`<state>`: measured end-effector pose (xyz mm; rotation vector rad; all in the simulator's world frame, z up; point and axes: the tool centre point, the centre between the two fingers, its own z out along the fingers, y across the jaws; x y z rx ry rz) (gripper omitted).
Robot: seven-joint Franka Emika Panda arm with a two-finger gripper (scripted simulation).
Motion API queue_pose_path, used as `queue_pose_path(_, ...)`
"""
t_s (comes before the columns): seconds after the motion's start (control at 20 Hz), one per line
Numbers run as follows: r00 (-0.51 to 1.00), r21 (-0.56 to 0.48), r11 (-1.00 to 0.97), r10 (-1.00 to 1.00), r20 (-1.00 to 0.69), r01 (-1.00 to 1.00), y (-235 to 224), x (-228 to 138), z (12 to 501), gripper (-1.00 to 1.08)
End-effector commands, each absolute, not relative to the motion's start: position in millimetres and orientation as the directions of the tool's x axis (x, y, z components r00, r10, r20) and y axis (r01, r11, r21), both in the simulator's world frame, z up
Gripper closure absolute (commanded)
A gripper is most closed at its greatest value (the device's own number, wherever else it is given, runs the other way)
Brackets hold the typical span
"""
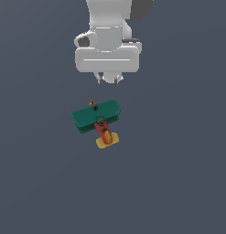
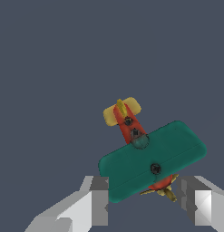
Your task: Pick up the object and move it to a goal position.
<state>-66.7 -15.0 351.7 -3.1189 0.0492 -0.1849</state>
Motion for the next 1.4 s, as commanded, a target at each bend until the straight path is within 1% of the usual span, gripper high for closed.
queue_pose_path(0.0, 0.988, -0.029, -0.999, -0.036, 0.152, -0.032, -20.4, -66.0, 364.1, -0.20)
queue_pose_path(0.65, 0.931, -0.113, -0.993, -0.071, 0.358, -0.033, -57.0, -68.8, 437.6, -0.20)
queue_pose_path(1.35, 0.827, -0.229, -0.973, -0.143, 0.544, -0.018, -105.6, -83.8, 502.4, -0.20)
